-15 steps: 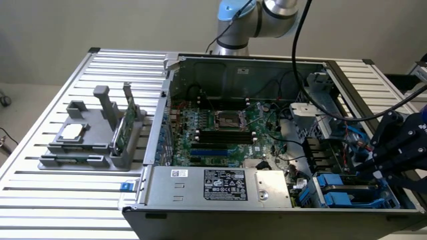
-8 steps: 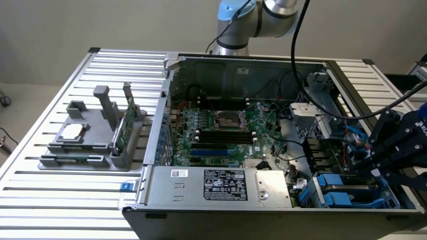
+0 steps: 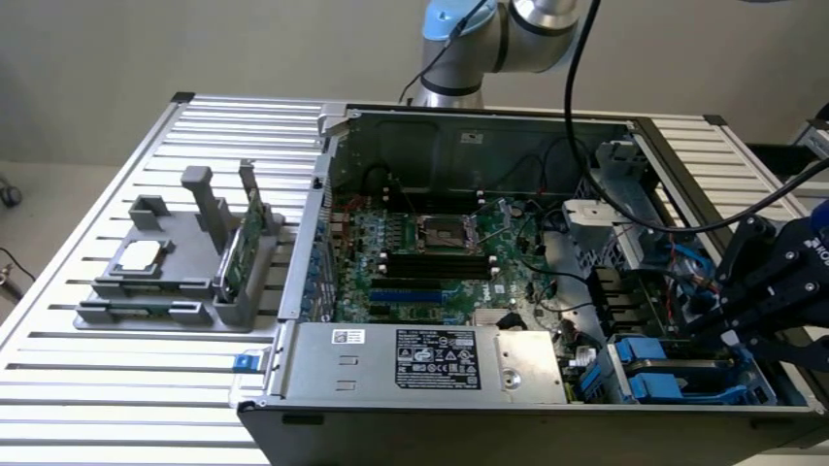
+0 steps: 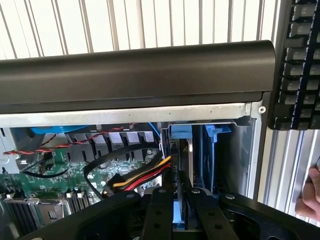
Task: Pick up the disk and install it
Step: 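Insert the first disk wire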
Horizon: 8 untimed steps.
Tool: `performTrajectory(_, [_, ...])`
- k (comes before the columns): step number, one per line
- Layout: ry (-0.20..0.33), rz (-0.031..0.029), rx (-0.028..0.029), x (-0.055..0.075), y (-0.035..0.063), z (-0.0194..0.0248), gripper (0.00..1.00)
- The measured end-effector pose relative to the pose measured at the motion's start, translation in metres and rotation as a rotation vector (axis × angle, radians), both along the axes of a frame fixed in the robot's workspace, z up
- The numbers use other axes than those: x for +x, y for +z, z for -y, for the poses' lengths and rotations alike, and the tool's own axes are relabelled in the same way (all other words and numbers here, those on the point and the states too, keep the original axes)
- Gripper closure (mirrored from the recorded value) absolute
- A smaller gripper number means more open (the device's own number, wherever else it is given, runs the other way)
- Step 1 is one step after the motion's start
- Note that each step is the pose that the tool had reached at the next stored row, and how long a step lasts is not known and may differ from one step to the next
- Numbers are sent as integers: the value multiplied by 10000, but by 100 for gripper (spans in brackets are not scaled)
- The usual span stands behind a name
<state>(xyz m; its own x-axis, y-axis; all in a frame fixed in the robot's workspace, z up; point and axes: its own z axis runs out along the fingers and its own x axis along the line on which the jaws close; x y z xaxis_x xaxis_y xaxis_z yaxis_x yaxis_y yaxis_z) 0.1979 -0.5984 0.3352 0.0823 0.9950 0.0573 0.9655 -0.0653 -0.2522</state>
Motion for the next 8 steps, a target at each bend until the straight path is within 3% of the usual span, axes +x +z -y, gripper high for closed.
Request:
performTrajectory(3, [2, -12, -71, 1, -4, -11, 84])
performTrajectory(8, [15, -22, -118, 3, -13, -26, 84])
